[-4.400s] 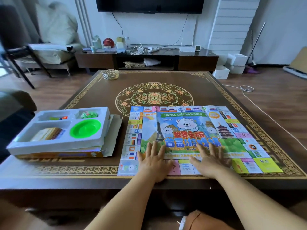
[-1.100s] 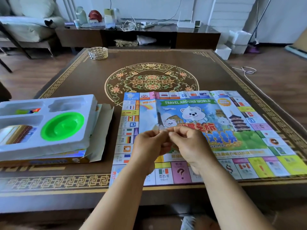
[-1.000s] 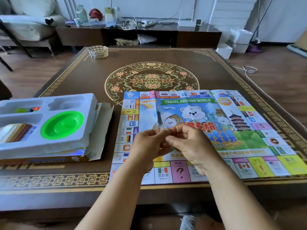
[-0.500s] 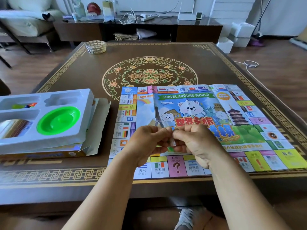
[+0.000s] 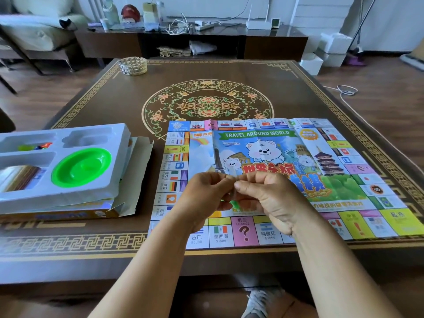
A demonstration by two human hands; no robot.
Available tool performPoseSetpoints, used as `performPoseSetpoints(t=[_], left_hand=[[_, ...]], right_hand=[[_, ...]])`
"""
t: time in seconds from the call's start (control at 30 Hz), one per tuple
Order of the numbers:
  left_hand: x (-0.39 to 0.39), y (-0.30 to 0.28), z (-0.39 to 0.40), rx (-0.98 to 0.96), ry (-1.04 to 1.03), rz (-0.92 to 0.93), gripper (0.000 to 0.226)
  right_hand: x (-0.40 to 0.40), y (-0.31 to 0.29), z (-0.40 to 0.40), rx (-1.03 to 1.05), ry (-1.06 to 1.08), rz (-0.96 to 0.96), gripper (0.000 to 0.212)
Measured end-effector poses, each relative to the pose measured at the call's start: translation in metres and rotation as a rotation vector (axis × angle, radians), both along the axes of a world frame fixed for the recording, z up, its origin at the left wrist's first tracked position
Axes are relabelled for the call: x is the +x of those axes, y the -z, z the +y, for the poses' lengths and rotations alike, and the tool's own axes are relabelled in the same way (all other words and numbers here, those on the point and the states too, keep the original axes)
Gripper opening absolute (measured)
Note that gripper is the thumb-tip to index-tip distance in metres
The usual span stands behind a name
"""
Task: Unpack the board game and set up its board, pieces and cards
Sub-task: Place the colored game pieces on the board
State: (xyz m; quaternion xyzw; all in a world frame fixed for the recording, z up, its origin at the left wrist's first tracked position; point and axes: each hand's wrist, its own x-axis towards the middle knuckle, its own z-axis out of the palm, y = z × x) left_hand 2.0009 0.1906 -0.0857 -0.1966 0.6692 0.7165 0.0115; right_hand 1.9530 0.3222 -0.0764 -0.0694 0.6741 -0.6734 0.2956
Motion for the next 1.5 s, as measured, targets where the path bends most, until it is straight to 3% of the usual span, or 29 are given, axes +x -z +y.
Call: performPoseSetpoints(t=[0.13, 0.3, 0.57, 0.7, 0.93, 1.07, 1.33, 1.5], left_hand=[[-0.0006, 0.0006, 0.0016, -0.024, -0.007, -0.008, 0.033], [0.0012, -0.0002, 0.0, 0.054, 0.005, -0.02, 0.029], [-0.0005, 0.001, 0.0036, -0.112, 0.024, 0.027, 0.035], [0.0005, -0.0014, 0.0009, -0.113, 0.036, 0.032, 0.021], [0.0011, -0.0012, -0.0018, -0.094, 0.022, 0.025, 0.018], [0.0017, -0.0011, -0.0045, -0.063, 0.029, 0.012, 0.018], [0.0018, -0.0037, -0.0025, -0.061, -0.003, -0.035, 0.011], [0.0014, -0.0038, 0.0006, -0.068, -0.032, -0.04, 0.01]], right_hand=[[0.0028, 0.0008, -0.0041, 0.04, -0.015, 0.035, 0.016], [0.0024, 0.0003, -0.0045, 0.069, 0.015, 0.053, 0.006], [-0.0009, 0.0038, -0.0046, 0.144, 0.094, 0.132, 0.008], [-0.0009, 0.0013, -0.0026, 0.052, 0.091, 0.043, 0.017], [-0.0021, 0.0025, -0.0003, 0.027, 0.07, 0.023, 0.028], [-0.0015, 0.0015, -0.0023, 0.057, 0.056, 0.051, 0.051], [-0.0006, 0.0046, -0.0058, 0.135, 0.095, 0.113, 0.014], [-0.0027, 0.0089, -0.0085, 0.179, 0.127, 0.158, 0.018]])
